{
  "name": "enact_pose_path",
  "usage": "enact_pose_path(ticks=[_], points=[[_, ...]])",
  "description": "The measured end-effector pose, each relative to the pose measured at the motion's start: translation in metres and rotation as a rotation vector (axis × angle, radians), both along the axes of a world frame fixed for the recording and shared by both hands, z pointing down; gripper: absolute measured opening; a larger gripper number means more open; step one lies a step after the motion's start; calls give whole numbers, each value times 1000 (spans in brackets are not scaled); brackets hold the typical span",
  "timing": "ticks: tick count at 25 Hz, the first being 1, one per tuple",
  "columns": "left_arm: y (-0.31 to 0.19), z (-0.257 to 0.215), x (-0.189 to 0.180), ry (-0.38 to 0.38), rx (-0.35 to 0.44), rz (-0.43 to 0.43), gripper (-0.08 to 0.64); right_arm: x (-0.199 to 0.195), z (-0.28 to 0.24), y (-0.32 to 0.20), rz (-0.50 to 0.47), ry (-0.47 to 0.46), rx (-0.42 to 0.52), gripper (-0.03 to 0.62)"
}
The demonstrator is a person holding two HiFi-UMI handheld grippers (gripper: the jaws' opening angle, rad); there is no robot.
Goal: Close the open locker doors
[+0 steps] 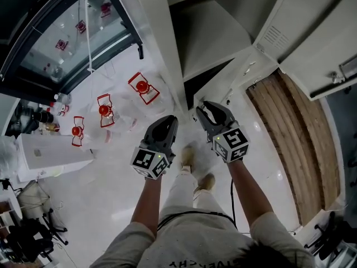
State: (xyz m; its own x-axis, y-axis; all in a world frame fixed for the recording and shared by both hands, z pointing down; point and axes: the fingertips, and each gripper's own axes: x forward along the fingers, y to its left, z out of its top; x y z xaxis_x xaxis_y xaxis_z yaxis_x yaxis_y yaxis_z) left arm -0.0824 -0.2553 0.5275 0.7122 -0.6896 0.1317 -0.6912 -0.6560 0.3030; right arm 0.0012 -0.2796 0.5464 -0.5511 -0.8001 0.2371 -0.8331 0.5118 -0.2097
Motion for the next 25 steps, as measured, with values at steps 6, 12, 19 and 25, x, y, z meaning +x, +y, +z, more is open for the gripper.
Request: enact_pose_path(ticks=[6, 12, 19, 25], points=[[-14, 0, -6, -8, -7, -3, 29, -10, 2, -19, -14, -8, -6, 107], [-28, 0, -10, -10, -9, -3, 29, -16, 6, -35, -18, -15, -15, 90], [-38, 1, -14, -15, -12, -3, 29, -20, 8, -47, -16, -23, -20, 86], [-40, 6, -13, -16, -21, 4, 29, -22, 11, -53, -7, -34, -24, 74]])
